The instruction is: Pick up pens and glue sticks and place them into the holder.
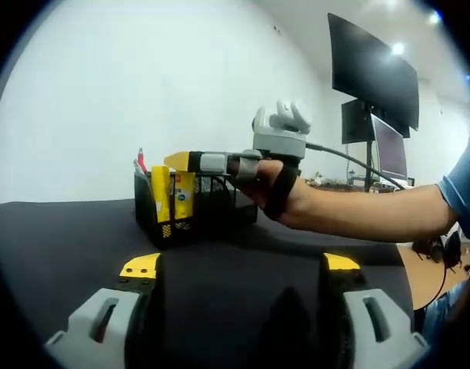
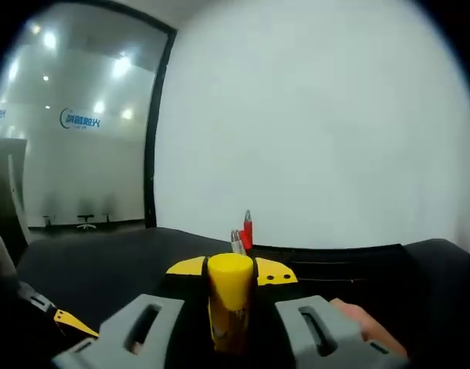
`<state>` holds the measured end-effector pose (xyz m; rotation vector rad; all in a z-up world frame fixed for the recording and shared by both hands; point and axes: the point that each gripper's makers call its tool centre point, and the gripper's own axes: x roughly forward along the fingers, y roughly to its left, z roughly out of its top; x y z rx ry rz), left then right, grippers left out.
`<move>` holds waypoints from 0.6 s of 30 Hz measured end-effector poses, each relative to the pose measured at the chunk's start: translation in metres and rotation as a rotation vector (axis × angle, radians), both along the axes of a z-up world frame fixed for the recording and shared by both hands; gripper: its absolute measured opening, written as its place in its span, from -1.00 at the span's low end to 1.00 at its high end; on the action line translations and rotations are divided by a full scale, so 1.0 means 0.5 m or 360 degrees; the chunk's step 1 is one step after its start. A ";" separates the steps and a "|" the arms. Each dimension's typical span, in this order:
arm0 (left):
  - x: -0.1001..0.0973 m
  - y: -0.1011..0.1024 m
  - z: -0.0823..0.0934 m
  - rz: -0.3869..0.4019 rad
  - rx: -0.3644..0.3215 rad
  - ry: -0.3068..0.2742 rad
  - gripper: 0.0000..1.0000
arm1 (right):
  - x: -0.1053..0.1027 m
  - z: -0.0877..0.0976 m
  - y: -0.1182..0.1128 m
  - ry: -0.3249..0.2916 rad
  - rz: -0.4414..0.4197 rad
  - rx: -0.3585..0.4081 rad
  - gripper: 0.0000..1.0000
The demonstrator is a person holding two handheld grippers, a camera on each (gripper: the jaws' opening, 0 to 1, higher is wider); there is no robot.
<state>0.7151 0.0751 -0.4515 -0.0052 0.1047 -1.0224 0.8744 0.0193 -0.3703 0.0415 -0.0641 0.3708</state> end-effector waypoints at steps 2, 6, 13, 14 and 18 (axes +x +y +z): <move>0.002 0.001 -0.001 0.0001 0.0000 0.0001 0.53 | 0.000 -0.004 0.000 0.0004 0.0006 -0.0010 -0.61; 0.003 0.001 -0.001 -0.0001 0.0005 0.0000 0.53 | 0.002 -0.010 0.001 0.0012 0.0013 -0.0024 -0.61; 0.004 0.001 -0.002 -0.0003 0.0005 0.0001 0.53 | 0.006 -0.021 -0.001 0.0027 0.0020 -0.0024 -0.61; 0.004 0.001 -0.002 -0.0003 0.0006 0.0000 0.53 | 0.007 -0.022 -0.002 0.0029 0.0021 -0.0020 -0.61; 0.005 0.001 -0.003 -0.0003 0.0008 0.0000 0.53 | 0.004 -0.018 0.001 0.0014 0.0028 -0.0017 -0.61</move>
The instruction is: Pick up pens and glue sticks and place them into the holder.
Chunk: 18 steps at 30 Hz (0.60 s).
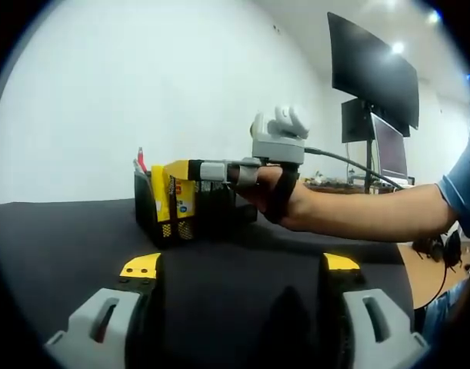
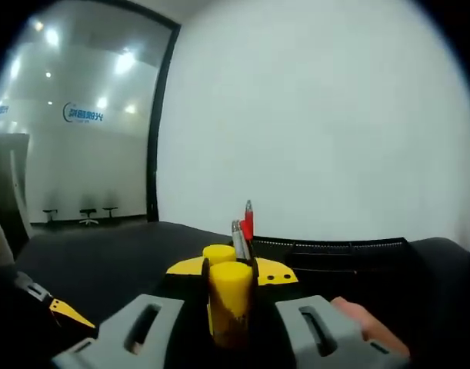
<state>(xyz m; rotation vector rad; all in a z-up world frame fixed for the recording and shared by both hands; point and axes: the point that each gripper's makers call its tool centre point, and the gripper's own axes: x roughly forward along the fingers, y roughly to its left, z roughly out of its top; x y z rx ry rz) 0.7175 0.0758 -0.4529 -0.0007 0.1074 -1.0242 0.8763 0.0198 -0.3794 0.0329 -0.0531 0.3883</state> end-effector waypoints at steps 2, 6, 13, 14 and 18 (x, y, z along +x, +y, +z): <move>0.002 0.001 0.000 0.0000 -0.0001 0.0001 0.53 | 0.000 0.005 0.000 -0.0007 0.0000 -0.0002 -0.61; 0.002 0.001 -0.002 0.0001 0.0004 0.0000 0.53 | -0.004 0.018 0.000 -0.0024 0.0009 0.0001 -0.60; 0.002 0.002 -0.001 0.0005 -0.0001 0.0002 0.53 | -0.023 0.046 -0.007 -0.0067 0.0011 -0.0001 -0.57; 0.002 0.002 -0.001 0.0005 -0.0003 0.0004 0.53 | -0.027 0.050 -0.010 -0.0073 0.0009 0.0001 -0.56; 0.004 0.003 -0.003 0.0007 0.0006 0.0003 0.53 | -0.038 0.065 -0.028 -0.0094 -0.0007 0.0013 -0.54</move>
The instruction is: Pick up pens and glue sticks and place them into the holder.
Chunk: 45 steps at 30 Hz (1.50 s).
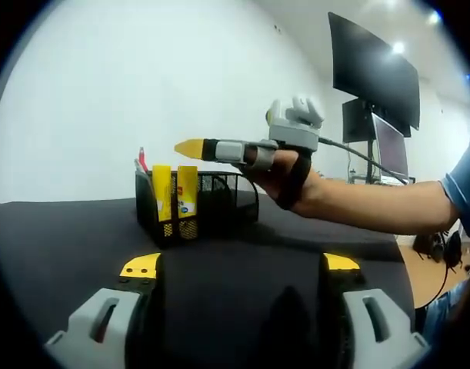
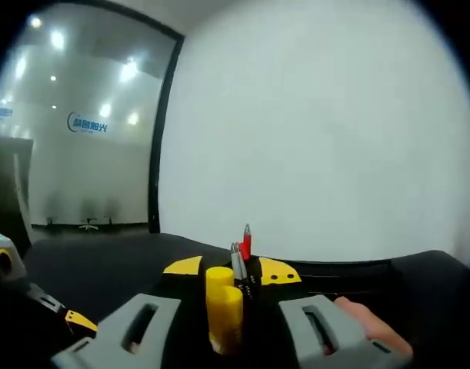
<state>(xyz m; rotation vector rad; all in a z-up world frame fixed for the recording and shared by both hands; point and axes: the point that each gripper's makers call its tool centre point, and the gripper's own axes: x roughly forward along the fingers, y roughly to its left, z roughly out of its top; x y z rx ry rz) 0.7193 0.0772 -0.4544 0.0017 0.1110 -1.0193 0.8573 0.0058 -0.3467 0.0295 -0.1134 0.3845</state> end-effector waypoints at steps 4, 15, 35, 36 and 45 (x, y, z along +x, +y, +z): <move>0.000 0.001 -0.003 0.0006 0.0023 -0.0007 0.53 | -0.022 0.017 -0.016 -0.0021 -0.0009 0.0017 -0.53; 0.000 0.002 0.004 0.0019 -0.0010 0.0000 0.54 | -0.069 0.032 -0.072 -0.0016 -0.0053 -0.0053 -0.48; 0.021 0.005 0.012 0.0075 -0.0060 0.0025 0.78 | -0.197 0.006 -0.216 0.0075 -0.0125 -0.0021 -0.32; 0.021 0.005 0.014 0.0080 -0.0073 0.0028 0.83 | -0.205 0.002 -0.219 0.0081 -0.0120 -0.0024 -0.30; 0.029 0.016 0.041 0.0126 -0.0228 0.0061 0.92 | -0.266 -0.034 -0.232 0.0117 -0.0051 -0.0040 0.11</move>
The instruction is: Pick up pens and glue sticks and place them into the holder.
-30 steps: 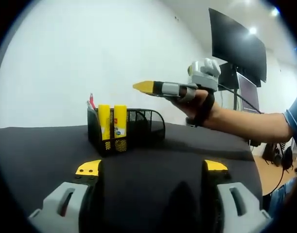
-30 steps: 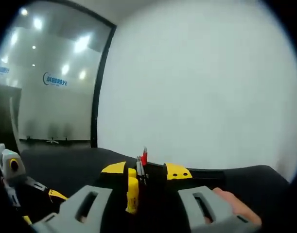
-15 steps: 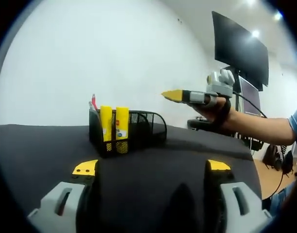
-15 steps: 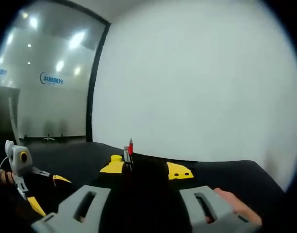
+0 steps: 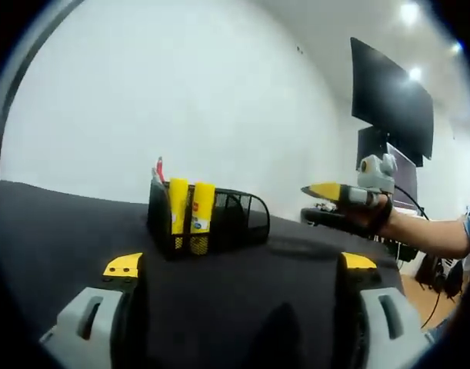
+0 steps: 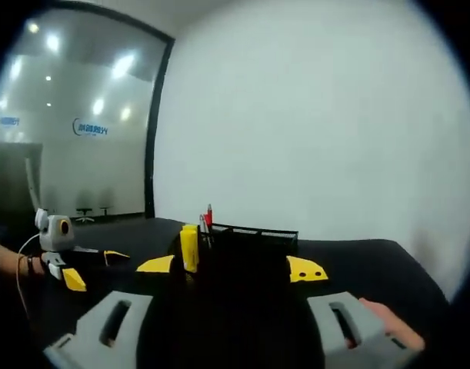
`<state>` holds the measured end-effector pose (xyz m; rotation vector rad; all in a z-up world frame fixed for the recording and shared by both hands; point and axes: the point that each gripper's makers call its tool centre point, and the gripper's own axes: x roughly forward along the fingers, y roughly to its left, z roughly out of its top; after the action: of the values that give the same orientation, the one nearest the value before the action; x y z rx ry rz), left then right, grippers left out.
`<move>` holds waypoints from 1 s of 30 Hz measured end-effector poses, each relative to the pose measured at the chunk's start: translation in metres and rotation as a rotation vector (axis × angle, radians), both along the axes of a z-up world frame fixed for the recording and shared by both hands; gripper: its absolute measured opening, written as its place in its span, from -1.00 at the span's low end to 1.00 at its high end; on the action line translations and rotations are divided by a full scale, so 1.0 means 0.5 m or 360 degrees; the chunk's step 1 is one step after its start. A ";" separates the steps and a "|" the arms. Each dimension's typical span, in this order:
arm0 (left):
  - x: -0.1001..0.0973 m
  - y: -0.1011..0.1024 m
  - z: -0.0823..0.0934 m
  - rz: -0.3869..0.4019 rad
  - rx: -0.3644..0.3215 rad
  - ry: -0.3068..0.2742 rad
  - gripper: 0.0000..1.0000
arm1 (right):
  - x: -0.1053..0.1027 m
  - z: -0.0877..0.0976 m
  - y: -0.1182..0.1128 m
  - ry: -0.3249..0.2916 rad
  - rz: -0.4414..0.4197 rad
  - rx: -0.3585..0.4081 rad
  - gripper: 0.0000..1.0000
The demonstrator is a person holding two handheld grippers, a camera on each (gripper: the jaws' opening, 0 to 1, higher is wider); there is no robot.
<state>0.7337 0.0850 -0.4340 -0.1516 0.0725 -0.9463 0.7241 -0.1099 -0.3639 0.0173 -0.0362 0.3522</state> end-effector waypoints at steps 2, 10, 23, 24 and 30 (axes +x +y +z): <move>-0.004 -0.004 -0.002 -0.0005 0.0018 -0.0011 0.92 | -0.012 -0.007 0.001 0.0008 0.0018 0.0001 0.22; -0.010 -0.008 0.000 0.0001 0.0022 -0.0016 0.92 | -0.048 -0.036 0.012 0.0028 0.0113 0.0049 0.78; -0.025 -0.011 0.002 -0.0015 -0.0019 0.0026 0.92 | -0.074 -0.064 0.006 0.0034 0.0106 0.0022 0.85; -0.027 -0.012 0.000 -0.0020 -0.0014 0.0037 0.92 | -0.075 -0.067 0.004 0.0034 0.0104 0.0025 0.85; -0.037 -0.016 -0.005 -0.0016 0.0008 0.0042 0.92 | -0.088 -0.090 -0.011 0.0053 0.0081 0.0038 0.84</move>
<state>0.7152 0.0772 -0.4365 -0.1592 0.1004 -0.9539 0.6802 -0.1154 -0.4089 0.0476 -0.0068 0.4025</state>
